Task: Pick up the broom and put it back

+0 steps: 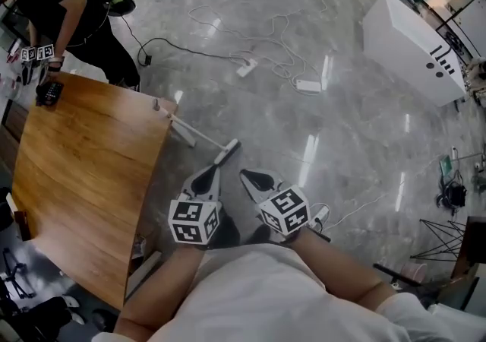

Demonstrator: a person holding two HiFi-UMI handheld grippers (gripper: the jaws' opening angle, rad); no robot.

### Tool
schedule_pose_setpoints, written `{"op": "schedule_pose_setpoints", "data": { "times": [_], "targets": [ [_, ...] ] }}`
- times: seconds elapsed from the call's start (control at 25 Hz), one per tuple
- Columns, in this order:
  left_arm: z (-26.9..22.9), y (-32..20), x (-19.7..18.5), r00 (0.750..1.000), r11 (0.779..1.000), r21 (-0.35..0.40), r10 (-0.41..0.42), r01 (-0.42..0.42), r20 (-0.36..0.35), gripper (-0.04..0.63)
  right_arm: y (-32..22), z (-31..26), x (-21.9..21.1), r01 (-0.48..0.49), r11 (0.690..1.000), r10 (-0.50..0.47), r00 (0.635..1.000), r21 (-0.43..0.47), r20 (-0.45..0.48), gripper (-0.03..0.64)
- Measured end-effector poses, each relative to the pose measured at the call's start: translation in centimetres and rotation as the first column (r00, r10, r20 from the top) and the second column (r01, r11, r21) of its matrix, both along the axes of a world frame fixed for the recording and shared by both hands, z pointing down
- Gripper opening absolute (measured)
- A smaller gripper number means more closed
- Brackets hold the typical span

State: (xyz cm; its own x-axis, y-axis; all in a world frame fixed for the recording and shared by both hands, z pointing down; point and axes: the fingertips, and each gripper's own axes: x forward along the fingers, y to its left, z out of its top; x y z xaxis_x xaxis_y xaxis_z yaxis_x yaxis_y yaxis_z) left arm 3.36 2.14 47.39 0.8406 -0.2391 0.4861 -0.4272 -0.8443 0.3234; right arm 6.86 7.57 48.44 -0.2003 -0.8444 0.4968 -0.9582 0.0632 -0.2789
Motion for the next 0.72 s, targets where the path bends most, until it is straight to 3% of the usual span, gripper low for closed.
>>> {"op": "schedule_pose_setpoints", "data": {
  "times": [0.32, 0.56, 0.72],
  "targets": [
    [2.9, -4.6, -0.3, 0.999, 0.999, -0.047, -0.005, 0.007, 0.034, 0.005, -5.0, 3.6, -0.1, 0.091, 0.994, -0.092, 0.996, -0.065, -0.012, 0.018],
    [5.5, -6.0, 1.1, 0.995, 0.995, -0.06, -0.074, 0.078, 0.064, 0.005, -8.0, 7.0, 1.7, 0.234, 0.97, -0.236, 0.971, -0.073, -0.026, 0.061],
    [7.4, -7.7, 1.2, 0.983, 0.985, -0.057, -0.158, 0.164, 0.091, 0.005, -11.8, 10.2, 2.3, 0.345, 0.936, -0.347, 0.938, -0.071, -0.016, 0.092]
  ]
}}
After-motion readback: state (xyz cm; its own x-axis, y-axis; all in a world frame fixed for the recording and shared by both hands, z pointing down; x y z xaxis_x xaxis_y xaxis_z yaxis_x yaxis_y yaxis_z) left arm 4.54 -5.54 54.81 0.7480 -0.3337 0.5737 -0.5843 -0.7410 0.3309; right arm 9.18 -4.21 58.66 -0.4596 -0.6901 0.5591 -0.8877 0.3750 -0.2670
